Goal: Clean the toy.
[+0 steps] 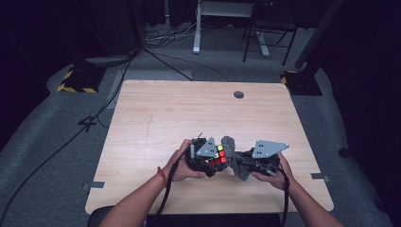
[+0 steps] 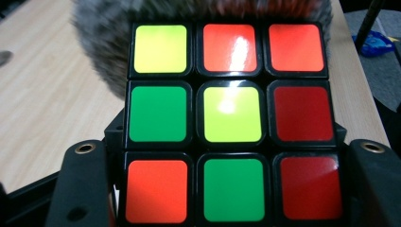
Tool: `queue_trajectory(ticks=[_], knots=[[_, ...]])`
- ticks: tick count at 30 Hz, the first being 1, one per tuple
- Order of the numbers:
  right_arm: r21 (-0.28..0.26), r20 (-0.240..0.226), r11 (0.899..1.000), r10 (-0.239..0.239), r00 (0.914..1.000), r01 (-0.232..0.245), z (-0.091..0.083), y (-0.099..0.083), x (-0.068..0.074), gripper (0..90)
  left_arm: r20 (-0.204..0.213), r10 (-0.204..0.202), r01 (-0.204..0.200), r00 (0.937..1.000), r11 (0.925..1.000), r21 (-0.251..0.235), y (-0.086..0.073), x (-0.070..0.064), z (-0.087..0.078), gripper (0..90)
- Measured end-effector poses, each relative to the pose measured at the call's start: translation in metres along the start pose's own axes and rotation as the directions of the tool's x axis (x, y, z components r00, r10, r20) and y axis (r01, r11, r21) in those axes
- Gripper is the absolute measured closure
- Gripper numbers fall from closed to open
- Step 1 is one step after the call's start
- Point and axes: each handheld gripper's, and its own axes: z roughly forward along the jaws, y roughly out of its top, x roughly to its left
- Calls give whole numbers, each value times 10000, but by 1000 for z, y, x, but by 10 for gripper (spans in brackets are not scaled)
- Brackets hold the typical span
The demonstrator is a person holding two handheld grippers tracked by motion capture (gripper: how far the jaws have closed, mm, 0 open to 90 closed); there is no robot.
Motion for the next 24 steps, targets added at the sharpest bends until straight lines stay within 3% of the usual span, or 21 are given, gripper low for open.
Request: queue_trajectory(ticks=[8,13,17,24], knots=[[-677,257,9973,292,9992,-274,0,5,-3,792,167,-66,62,9998,9997,247,1,-3,12,335],[-1027,-327,9925,628,9975,-659,5,5,-7,799,134,-33,29,9999,9995,300,-1,-2,15,334],[-934,-521,9939,533,9972,-580,10,8,-5,800,89,90,-95,9999,9980,629,-2,-4,21,333],[-562,-291,9972,481,9984,-496,12,8,-5,798,95,192,-199,9998,9970,745,-1,-5,22,335]])
